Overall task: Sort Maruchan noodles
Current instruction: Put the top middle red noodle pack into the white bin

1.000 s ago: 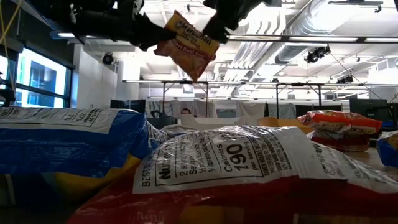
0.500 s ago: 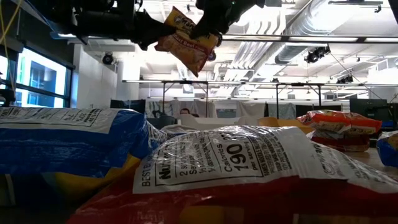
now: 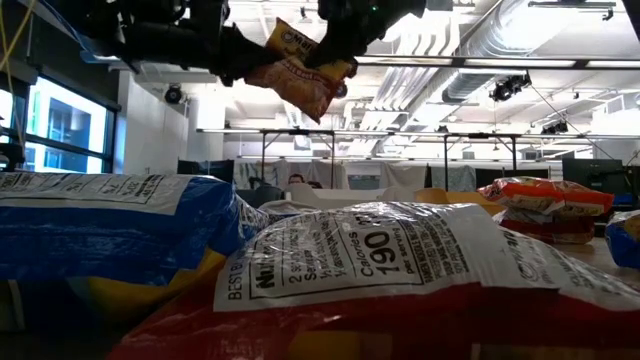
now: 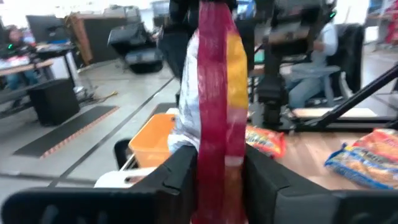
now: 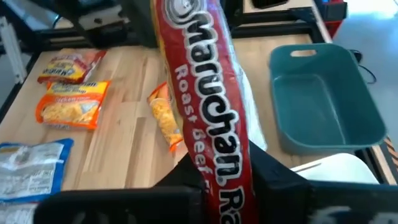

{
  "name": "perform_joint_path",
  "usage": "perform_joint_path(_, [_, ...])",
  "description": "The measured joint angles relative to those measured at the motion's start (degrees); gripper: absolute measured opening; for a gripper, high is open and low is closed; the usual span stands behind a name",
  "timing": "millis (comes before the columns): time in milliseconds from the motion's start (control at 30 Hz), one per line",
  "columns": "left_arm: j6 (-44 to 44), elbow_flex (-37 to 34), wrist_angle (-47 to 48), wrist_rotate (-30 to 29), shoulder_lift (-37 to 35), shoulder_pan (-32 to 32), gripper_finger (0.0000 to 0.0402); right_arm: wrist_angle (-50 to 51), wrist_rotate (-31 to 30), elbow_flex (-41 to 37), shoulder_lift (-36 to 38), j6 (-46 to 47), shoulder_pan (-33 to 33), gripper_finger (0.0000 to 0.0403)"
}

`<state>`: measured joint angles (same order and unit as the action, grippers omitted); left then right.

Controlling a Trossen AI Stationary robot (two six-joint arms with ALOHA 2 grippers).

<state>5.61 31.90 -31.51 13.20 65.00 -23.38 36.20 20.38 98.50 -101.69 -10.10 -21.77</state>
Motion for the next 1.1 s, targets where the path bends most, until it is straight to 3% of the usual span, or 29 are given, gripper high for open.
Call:
perform_joint_path(233, [2.7,-0.1,2.6,-2.1,-0.1,-2.5,0.0153,1.0,-1.7,0.0,0.0,7.8,-3.9,0.0048])
perform_joint_path(433, [3.4,-4.0,-2.4,-5.5,-0.1,-2.9,0.0162,6.7,-17.4,0.0,-0.5,19.9,-9.4,0.0024])
perform_joint_path(633, [4.5,-7.4,-7.9,-7.9,-0.1,-3.4,0.0159,13.9,-16.0,0.0,-7.3,30.7,-14.7,0.0027])
perform_joint_path(733, [3.7,-7.4,-7.8,-8.0,-0.1,-4.1,0.0159,14.1,-14.4,0.0,-10.7,35.2,-15.1,0.0028])
perform_joint_path(933, [2.1,-7.4,-6.9,-8.0,-0.2,-4.1,0.0159,14.0,-25.5,0.0,-11.8,45.6,-12.7,0.0025])
perform_joint_path(1100, [2.1,-7.4,-5.7,-8.1,-0.2,-4.1,0.0159,14.9,-29.5,0.0,-11.8,52.5,-11.8,0.0024])
